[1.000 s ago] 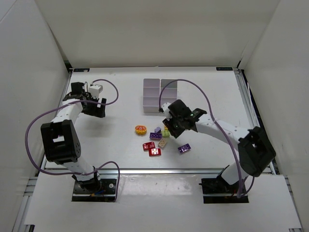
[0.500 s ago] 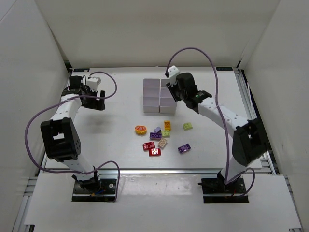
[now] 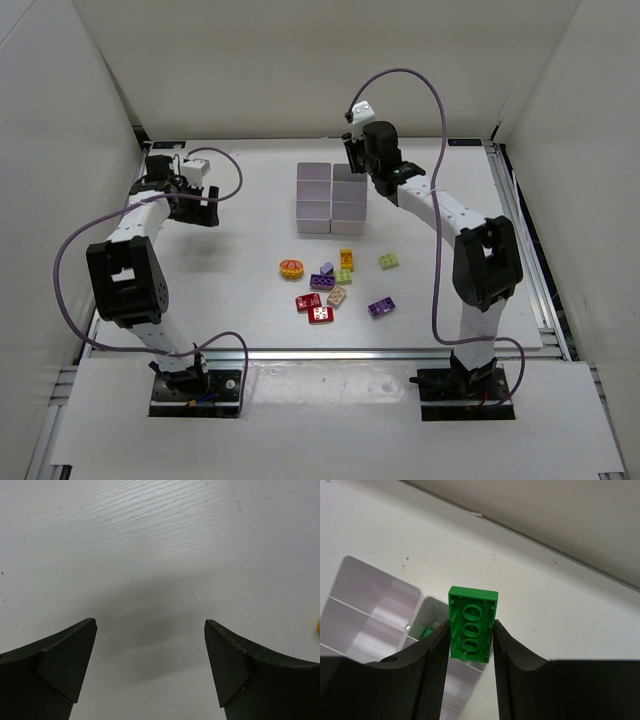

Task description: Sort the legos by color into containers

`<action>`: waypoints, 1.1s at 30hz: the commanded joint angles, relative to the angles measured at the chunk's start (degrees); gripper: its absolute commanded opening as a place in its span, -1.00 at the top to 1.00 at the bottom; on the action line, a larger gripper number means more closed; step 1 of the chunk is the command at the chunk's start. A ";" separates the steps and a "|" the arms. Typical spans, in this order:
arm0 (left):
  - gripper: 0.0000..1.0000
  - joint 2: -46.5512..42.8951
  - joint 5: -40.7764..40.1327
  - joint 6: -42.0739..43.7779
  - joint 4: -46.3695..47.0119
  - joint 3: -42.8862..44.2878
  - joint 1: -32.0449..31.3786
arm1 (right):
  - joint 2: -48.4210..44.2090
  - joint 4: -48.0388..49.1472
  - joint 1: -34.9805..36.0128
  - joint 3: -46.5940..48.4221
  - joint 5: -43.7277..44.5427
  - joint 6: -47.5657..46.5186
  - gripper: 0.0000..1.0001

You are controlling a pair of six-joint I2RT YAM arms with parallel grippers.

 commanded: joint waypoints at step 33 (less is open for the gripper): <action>-0.99 1.98 -0.05 1.19 -0.99 3.72 -0.23 | 7.36 4.58 0.19 5.39 -1.77 2.74 0.40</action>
